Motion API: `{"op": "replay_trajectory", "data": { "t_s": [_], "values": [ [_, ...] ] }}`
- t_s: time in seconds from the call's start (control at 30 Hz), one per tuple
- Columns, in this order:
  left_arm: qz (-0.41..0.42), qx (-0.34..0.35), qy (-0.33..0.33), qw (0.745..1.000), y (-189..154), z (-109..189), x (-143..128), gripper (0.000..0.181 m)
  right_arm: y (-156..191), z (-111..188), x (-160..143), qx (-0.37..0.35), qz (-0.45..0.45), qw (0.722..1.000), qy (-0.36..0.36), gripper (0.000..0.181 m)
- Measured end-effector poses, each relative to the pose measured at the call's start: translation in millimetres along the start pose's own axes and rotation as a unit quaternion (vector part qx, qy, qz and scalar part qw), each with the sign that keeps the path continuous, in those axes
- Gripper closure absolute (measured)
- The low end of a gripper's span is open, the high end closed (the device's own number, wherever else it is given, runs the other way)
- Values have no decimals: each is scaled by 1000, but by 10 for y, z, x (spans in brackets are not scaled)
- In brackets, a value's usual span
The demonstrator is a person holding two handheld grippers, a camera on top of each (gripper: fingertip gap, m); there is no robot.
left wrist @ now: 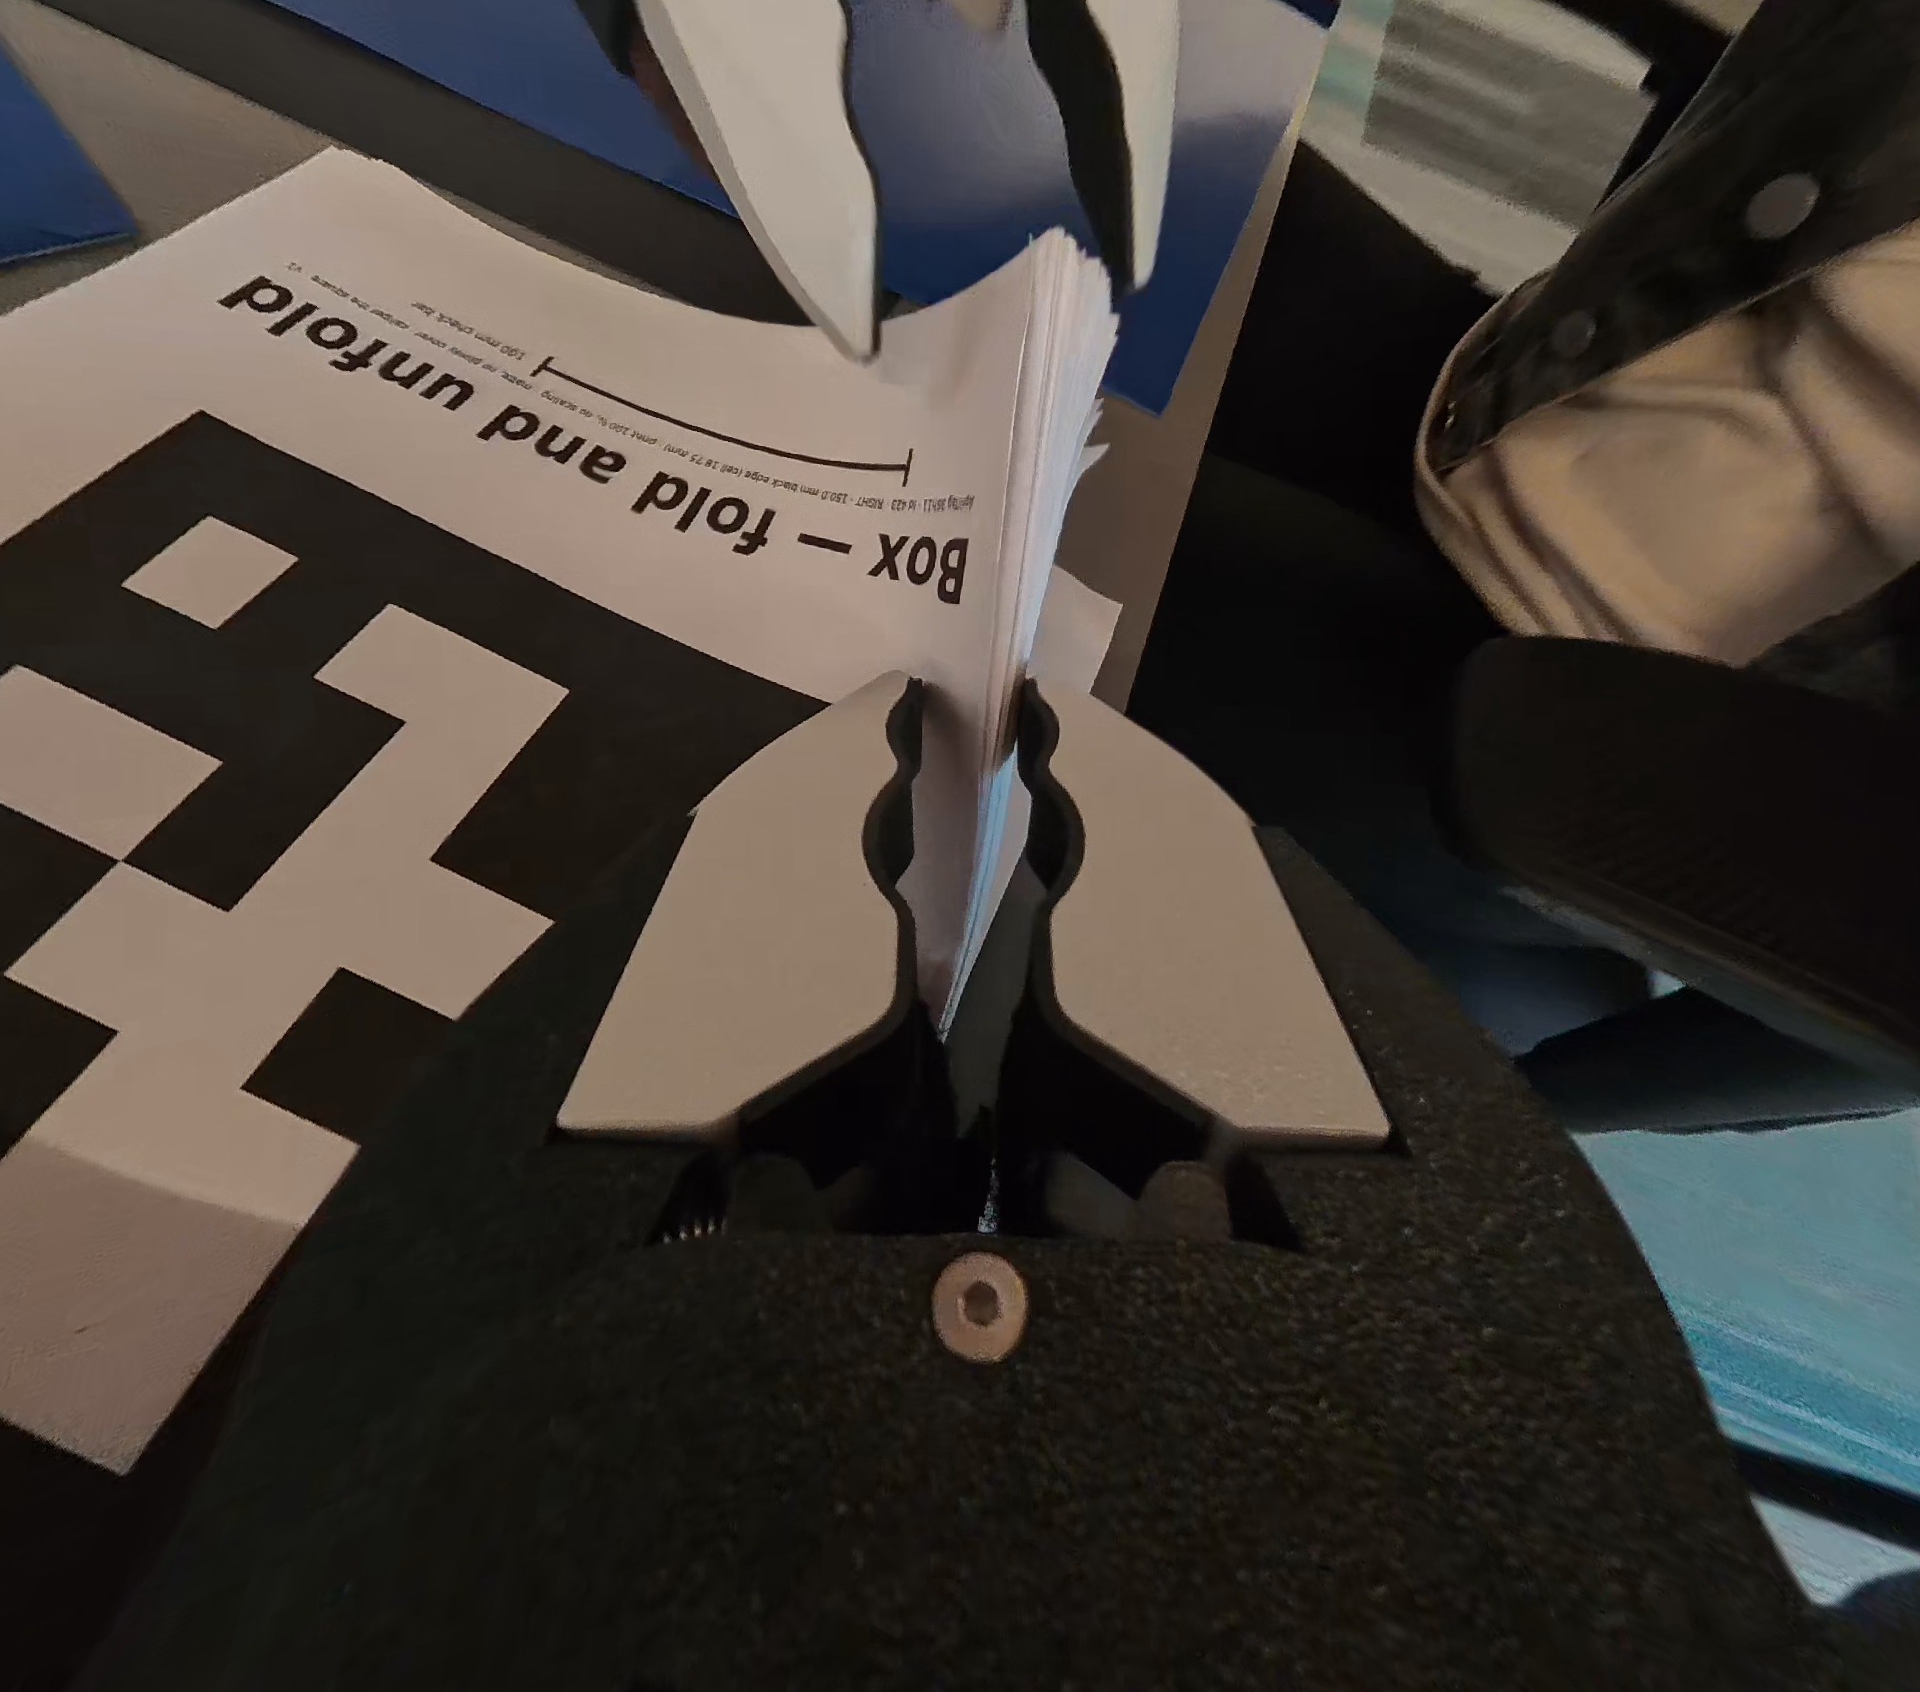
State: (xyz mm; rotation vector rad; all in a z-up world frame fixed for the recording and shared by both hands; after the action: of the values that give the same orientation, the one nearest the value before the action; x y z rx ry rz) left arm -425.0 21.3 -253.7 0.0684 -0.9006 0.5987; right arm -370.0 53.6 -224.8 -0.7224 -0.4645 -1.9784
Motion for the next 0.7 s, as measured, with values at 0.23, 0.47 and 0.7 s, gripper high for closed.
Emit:
{"op": "replay_trajectory", "data": {
  "t_s": [0.23, 0.47, 0.7],
  "values": [
    [34, -37, -14, 999, 25, 17, 0, 164, -106, -119, 15, -21, 13, 1000, 0, 160],
    [37, -42, -10, 998, 26, 9, -10, 164, -140, -113, 10, 9, -7, 1000, -7, 167],
    [46, -53, -4, 997, 28, 5, -13, 164, -140, -112, 5, 43, -32, 999, -11, 166]
  ]
}}
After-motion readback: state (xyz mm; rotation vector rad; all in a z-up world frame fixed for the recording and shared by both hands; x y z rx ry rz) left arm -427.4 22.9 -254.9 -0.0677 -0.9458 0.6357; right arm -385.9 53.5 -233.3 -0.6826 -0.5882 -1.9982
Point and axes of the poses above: each gripper's, where its closed fingertips meet, z back along the fingers, x out of its top, y = z × x across the jaws, the point moved 1 cm from there along z, back along the fingers, and after that the axes turned 10 degrees about y, right-handed, at the moved point
